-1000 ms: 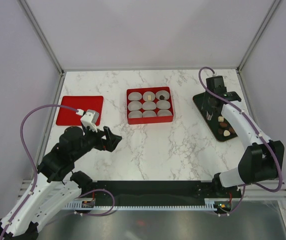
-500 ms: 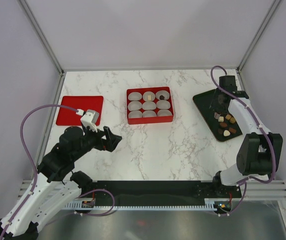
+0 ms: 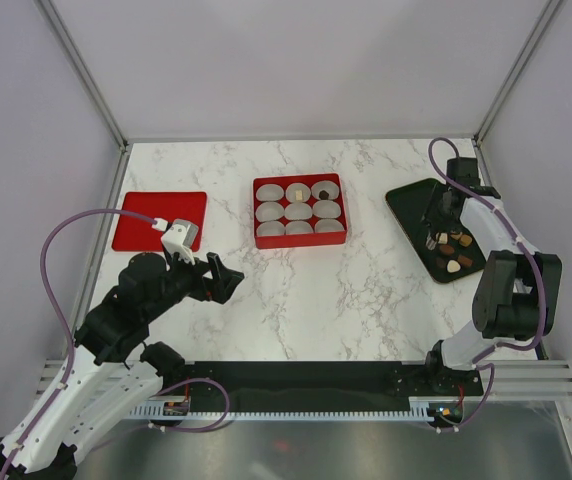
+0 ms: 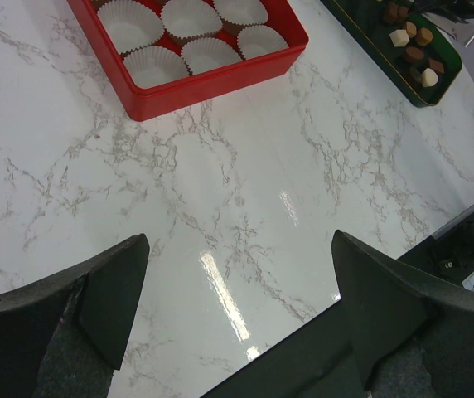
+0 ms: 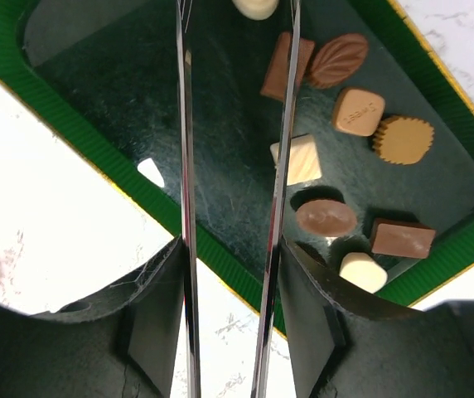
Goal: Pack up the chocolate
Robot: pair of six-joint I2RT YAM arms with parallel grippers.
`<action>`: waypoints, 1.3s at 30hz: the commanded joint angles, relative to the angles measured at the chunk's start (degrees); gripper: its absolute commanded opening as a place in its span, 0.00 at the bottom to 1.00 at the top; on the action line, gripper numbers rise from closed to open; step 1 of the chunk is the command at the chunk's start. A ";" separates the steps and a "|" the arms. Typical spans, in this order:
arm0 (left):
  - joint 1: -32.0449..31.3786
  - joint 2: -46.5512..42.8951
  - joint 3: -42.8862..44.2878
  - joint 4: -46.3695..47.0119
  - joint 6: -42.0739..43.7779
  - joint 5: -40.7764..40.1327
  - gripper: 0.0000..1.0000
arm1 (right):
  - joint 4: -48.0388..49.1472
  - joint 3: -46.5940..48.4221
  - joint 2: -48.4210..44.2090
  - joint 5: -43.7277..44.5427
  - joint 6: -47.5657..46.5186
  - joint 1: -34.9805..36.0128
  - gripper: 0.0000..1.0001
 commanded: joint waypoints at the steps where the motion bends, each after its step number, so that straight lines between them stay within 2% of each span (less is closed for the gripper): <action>1: 0.09 -0.07 -0.18 0.59 -0.17 0.15 1.00 | 2.62 -0.01 -0.51 -3.11 -0.55 -0.15 0.54; 8: 0.09 -0.16 -0.18 0.59 -0.17 0.24 1.00 | 2.27 -0.45 -1.48 -7.07 -0.99 -0.15 0.49; 23: 0.09 0.10 -0.18 0.50 -0.17 0.06 1.00 | -0.72 2.10 -0.16 -6.89 -2.31 0.38 0.42; 39: 0.09 0.19 -0.18 0.59 -0.17 0.33 1.00 | -3.44 3.95 -1.66 -4.35 -1.78 2.05 0.41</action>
